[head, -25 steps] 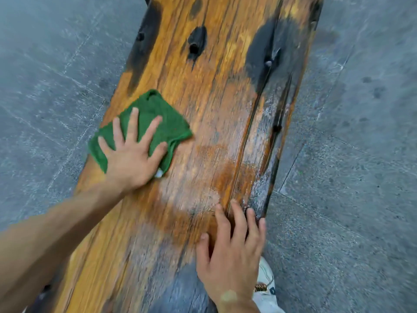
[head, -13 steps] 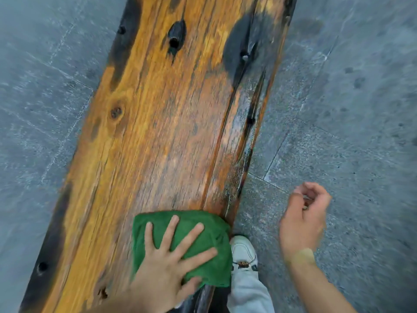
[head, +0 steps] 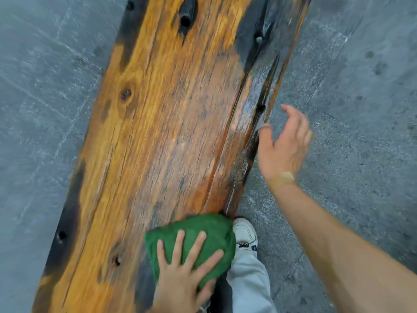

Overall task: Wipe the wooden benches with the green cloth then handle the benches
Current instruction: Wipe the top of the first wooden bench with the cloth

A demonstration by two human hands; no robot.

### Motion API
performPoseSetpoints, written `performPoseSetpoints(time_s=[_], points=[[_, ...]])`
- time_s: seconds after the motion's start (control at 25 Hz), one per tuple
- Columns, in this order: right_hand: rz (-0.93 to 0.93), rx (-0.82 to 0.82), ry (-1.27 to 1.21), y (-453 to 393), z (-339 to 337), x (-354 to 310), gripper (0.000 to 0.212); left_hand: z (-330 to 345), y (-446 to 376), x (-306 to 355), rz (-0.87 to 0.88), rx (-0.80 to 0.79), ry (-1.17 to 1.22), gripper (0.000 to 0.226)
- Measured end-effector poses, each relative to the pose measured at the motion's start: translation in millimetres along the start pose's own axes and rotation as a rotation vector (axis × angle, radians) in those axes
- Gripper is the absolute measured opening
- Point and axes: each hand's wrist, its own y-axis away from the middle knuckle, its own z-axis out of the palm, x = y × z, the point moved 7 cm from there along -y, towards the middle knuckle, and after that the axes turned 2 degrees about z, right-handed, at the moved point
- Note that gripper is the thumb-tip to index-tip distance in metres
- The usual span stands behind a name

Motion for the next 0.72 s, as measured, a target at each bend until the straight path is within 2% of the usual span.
performPoseSetpoints(time_s=[0.04,0.12,0.16,0.32,0.44,0.48,0.56,0.64,0.72], points=[[-0.045,-0.029,0.031,4.3,4.7,-7.1,0.057,8.2,27.2,-1.2,-0.033,-0.034,0.041,0.063],[-0.132,-0.061,0.065,3.7,14.7,-16.8,0.058,13.5,10.2,1.9,-0.065,-0.008,0.119,0.055],[-0.154,-0.065,0.073,1.3,17.1,-18.4,0.057,7.3,-23.1,5.7,-0.086,0.005,0.142,0.056],[-0.193,-0.033,0.179,-19.6,3.2,-13.7,0.057,-69.3,-239.7,-8.7,-0.253,0.262,0.318,0.065],[-0.354,-0.065,0.325,-20.6,1.2,-26.7,0.060,-96.1,-343.7,-72.2,-0.294,0.248,0.273,0.061],[-0.450,-0.104,0.399,-22.3,9.0,-36.8,0.061,-96.6,-347.8,-104.3,-0.325,0.246,0.250,0.061],[-0.606,-0.216,0.522,-25.9,37.4,-57.1,0.064,-81.9,-304.6,-165.7,-0.433,0.238,0.202,0.062],[-0.596,-0.305,0.572,-33.5,63.8,-66.9,0.066,-56.9,-212.4,-193.6,-0.567,0.202,0.232,0.063],[-0.537,-0.320,0.630,-33.6,82.0,-65.5,0.069,-28.7,-113.8,-175.1,-0.636,0.066,0.332,0.064]])
